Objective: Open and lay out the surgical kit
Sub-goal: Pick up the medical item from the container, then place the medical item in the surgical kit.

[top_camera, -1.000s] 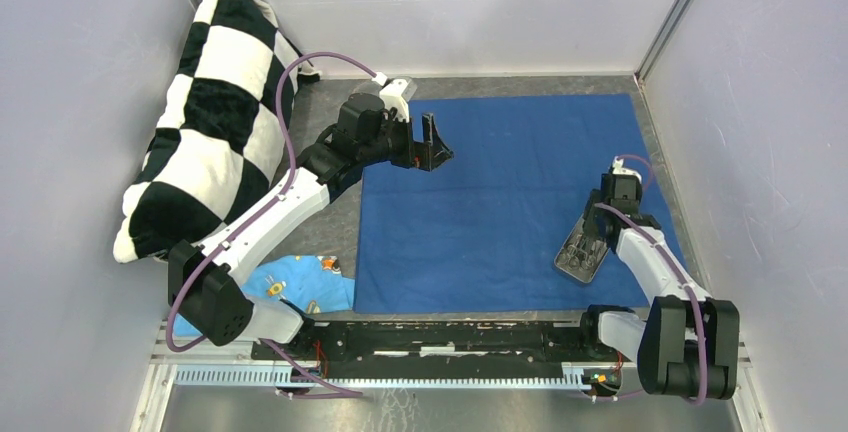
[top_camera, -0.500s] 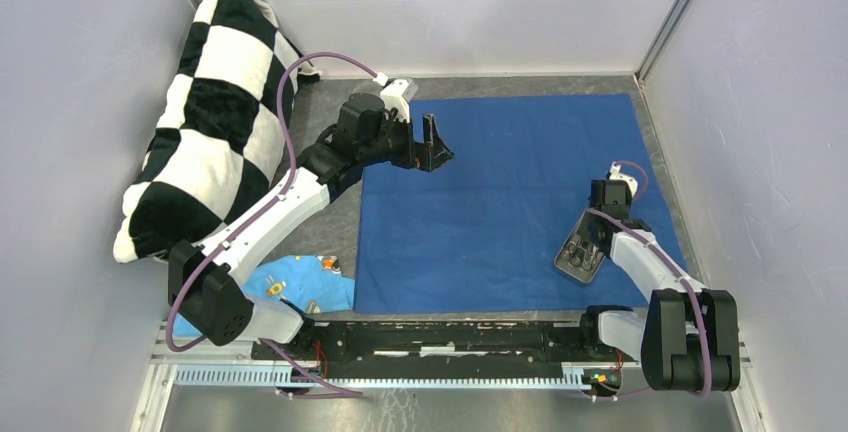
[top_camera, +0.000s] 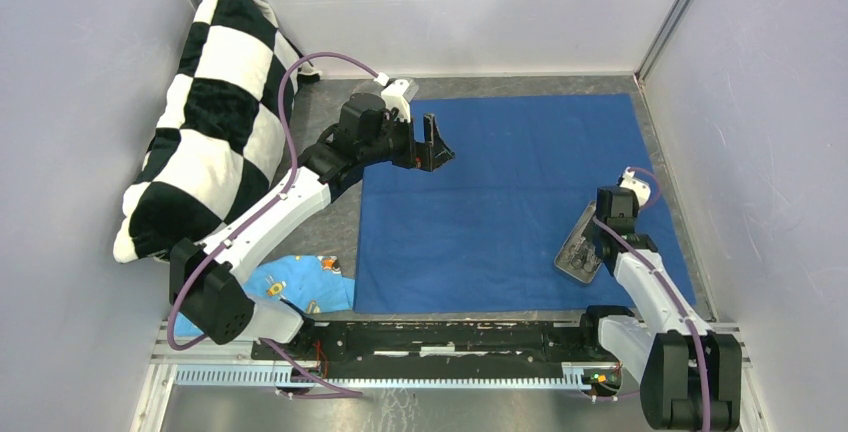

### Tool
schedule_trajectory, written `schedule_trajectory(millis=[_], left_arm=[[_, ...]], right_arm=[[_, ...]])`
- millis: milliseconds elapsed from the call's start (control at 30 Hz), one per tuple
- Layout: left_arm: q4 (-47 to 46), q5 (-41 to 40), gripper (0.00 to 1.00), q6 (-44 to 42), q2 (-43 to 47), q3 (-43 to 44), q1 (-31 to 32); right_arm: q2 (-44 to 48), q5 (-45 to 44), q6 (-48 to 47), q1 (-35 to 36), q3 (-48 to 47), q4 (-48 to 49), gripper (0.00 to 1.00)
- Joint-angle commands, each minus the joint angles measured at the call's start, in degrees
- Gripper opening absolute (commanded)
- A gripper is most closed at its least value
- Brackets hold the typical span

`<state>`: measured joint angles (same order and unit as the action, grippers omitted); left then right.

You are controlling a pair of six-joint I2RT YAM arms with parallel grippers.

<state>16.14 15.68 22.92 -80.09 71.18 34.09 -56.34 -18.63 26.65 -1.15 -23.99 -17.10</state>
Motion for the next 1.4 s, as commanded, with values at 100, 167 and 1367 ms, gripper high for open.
schedule_trajectory(millis=[100, 167, 1367], left_arm=[[-1.99, 1.12, 0.98, 1.89, -0.49, 0.02, 0.09], [-1.99, 0.66, 0.98, 1.79, -0.58, -0.07, 0.06], [-39.31, 30.15, 0.87, 18.38, -2.97, -12.42, -19.45]], right_arm=[[5.23, -1.59, -1.01, 0.00, 0.25, 3.14, 0.00], [6.75, -0.87, -2.10, 0.00, 0.25, 3.66, 0.00], [-43.47, 49.74, 26.59, 29.25, -28.16, 90.58, 0.00]])
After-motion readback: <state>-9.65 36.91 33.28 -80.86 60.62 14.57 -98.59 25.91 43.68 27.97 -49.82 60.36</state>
